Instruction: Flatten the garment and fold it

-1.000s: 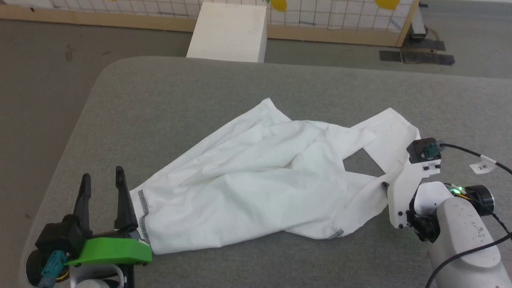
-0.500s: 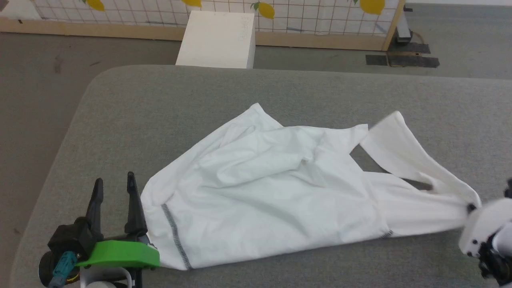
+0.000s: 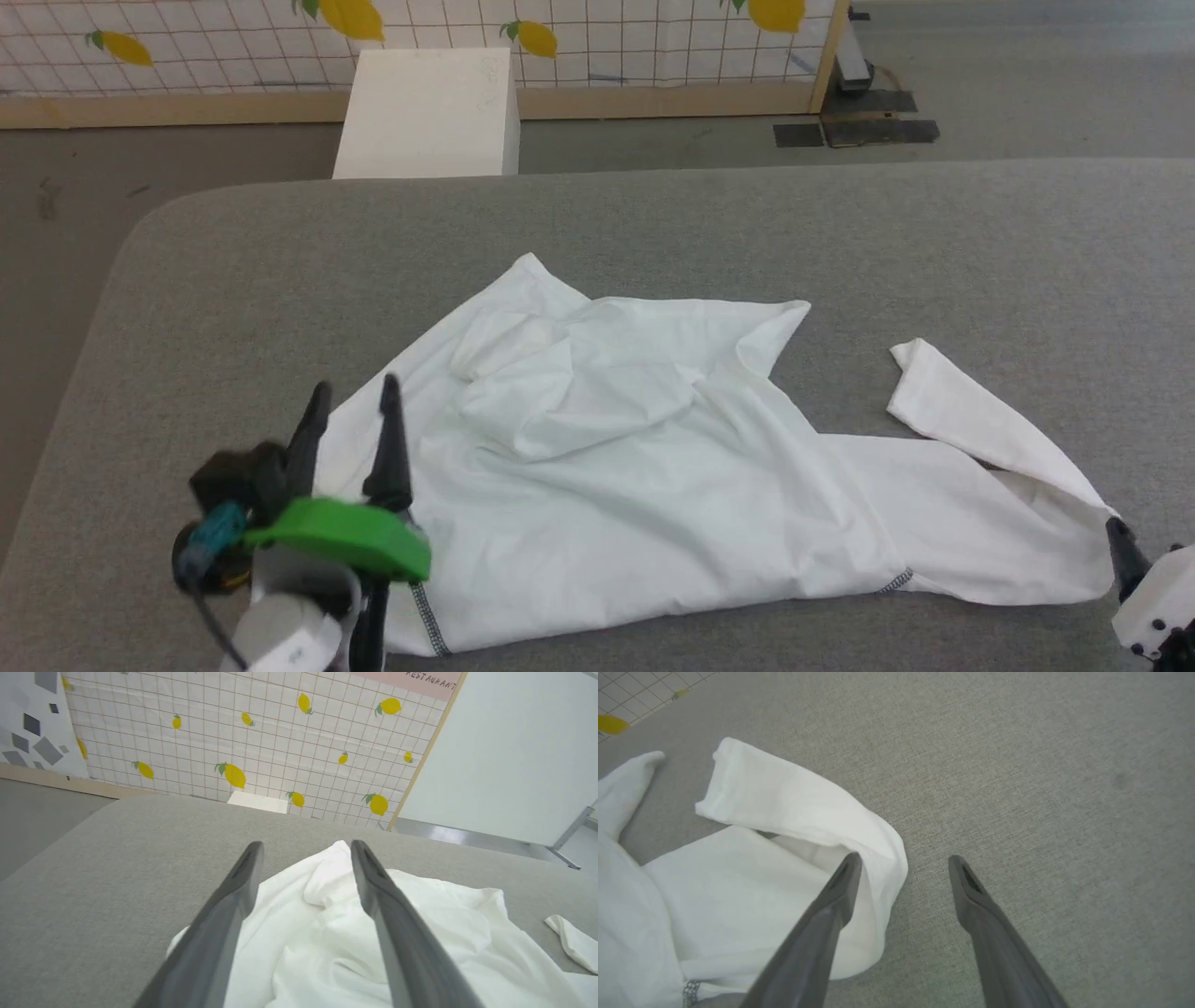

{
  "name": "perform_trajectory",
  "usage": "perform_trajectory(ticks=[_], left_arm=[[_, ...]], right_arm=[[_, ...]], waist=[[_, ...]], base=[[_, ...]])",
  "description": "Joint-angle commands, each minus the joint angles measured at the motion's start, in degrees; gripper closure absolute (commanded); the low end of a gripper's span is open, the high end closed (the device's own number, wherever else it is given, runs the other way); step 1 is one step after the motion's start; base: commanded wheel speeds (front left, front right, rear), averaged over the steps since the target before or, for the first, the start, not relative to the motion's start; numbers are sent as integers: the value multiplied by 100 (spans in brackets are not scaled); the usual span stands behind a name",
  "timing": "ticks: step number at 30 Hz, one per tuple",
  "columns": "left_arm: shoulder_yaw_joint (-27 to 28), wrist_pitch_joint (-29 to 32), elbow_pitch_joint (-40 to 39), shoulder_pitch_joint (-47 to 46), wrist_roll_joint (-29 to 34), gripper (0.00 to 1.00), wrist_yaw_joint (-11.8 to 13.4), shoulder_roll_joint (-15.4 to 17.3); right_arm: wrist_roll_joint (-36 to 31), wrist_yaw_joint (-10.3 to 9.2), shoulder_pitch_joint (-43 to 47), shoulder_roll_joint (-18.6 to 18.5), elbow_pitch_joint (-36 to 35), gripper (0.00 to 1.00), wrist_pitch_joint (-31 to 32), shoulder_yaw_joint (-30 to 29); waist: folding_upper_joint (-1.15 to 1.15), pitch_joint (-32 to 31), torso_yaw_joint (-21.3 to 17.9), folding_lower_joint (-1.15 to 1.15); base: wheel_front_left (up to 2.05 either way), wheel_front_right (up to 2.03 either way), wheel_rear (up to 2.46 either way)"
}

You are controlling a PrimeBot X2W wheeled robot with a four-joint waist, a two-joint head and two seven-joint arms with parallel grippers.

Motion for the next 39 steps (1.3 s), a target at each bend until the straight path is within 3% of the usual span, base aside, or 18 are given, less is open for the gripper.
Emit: perform_trajectory(ticks=[1,5,13,17,22,23,24,25,32,39], left_arm=[[-106,240,46,-418,-49,0,-86,-31],[-612,1468,436,-1558,-105,0,-322,-27],[-2014,4621,1623,-3435,-280,0,-622,-105],[-2517,5484,1973,-3741,-294,0,-654,-68],[-2839,5584,2276,-3808,-59,0,-661,87],[-2871,5502,2297,-3817,-38,53,-662,103],[-2872,5432,2315,-3816,-49,80,-662,105],[-2864,5378,2346,-3818,-62,100,-662,112],[-2649,4694,2323,-4152,-54,100,-538,133],[-2462,3732,2585,-5207,312,100,-342,235]], right_arm=[[-9,-8,-127,-7,-87,0,-150,16],[15,-8,-283,-6,-258,0,-438,48],[106,-8,-595,-6,-449,0,-661,320],[166,-8,-643,-5,-365,0,-753,424],[211,-8,-708,-5,-238,0,-875,482],[211,-8,-720,-5,-216,0,-901,482],[204,-8,-726,-5,-199,0,-919,479],[194,-8,-732,-5,-181,0,-938,475],[165,-8,-823,-5,-64,0,-992,583],[238,-8,-956,-5,-106,0,-1045,782]], waist=[[0,60,-61,0],[0,248,-196,0],[0,766,-635,0],[0,1011,-810,0],[0,1192,-926,0],[0,1210,-934,0],[0,1221,-939,0],[0,1233,-940,0],[0,1284,-913,0],[0,1555,-1011,0]], base=[[0,0,0],[0,0,0],[0,0,0],[0,0,0],[0,0,0],[0,0,0],[0,0,0],[0,0,0],[0,0,0],[0,0,0]])
